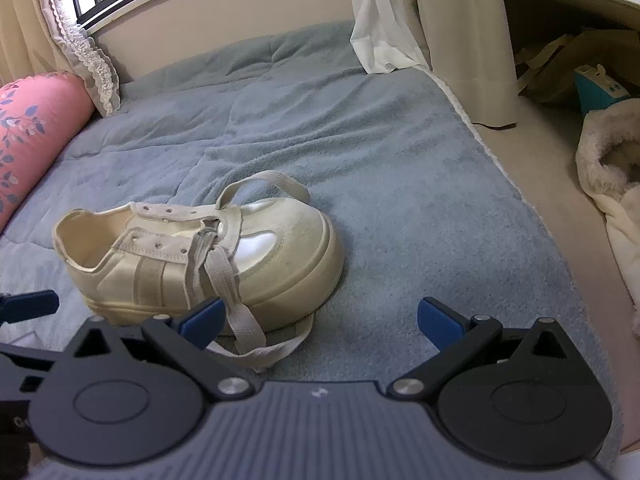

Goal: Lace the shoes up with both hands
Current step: 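Bring the right gripper to the white sneaker's lace and pinch it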

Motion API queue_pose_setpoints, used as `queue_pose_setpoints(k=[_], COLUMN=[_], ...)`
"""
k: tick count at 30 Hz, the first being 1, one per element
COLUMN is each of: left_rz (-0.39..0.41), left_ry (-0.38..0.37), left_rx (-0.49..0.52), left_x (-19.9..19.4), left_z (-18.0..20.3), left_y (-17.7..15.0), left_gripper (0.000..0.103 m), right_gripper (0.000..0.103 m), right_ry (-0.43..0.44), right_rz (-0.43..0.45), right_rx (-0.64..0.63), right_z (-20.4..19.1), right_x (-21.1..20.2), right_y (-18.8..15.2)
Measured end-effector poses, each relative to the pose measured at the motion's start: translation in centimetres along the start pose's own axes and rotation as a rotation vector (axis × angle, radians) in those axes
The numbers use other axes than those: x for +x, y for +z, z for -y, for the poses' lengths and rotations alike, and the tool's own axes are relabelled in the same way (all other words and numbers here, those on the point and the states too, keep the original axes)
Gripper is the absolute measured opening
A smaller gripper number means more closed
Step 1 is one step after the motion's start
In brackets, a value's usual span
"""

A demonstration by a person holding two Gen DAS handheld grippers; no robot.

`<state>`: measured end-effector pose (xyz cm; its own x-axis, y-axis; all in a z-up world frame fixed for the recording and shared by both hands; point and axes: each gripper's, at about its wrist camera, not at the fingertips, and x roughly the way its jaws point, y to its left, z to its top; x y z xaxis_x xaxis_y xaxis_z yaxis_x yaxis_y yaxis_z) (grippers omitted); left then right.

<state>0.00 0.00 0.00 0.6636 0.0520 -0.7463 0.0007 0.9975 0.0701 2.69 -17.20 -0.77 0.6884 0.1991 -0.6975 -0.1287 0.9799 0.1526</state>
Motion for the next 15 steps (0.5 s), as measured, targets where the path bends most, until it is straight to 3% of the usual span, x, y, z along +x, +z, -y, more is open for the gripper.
queue_pose_setpoints(k=[12, 15], left_rz=[0.116, 0.150], left_ry=[-0.205, -0.192], left_rx=[0.037, 0.140], left_x=[-1.8, -2.1], left_z=[0.0, 0.6], left_y=[1.4, 1.8], left_gripper=[0.103, 0.103], right_gripper=[0.103, 0.103], right_ry=[-0.016, -0.020], right_rz=[0.215, 0.269], right_rx=[0.014, 0.018], right_z=[-0.1, -0.1], right_x=[-2.2, -2.8], right_y=[0.7, 0.9])
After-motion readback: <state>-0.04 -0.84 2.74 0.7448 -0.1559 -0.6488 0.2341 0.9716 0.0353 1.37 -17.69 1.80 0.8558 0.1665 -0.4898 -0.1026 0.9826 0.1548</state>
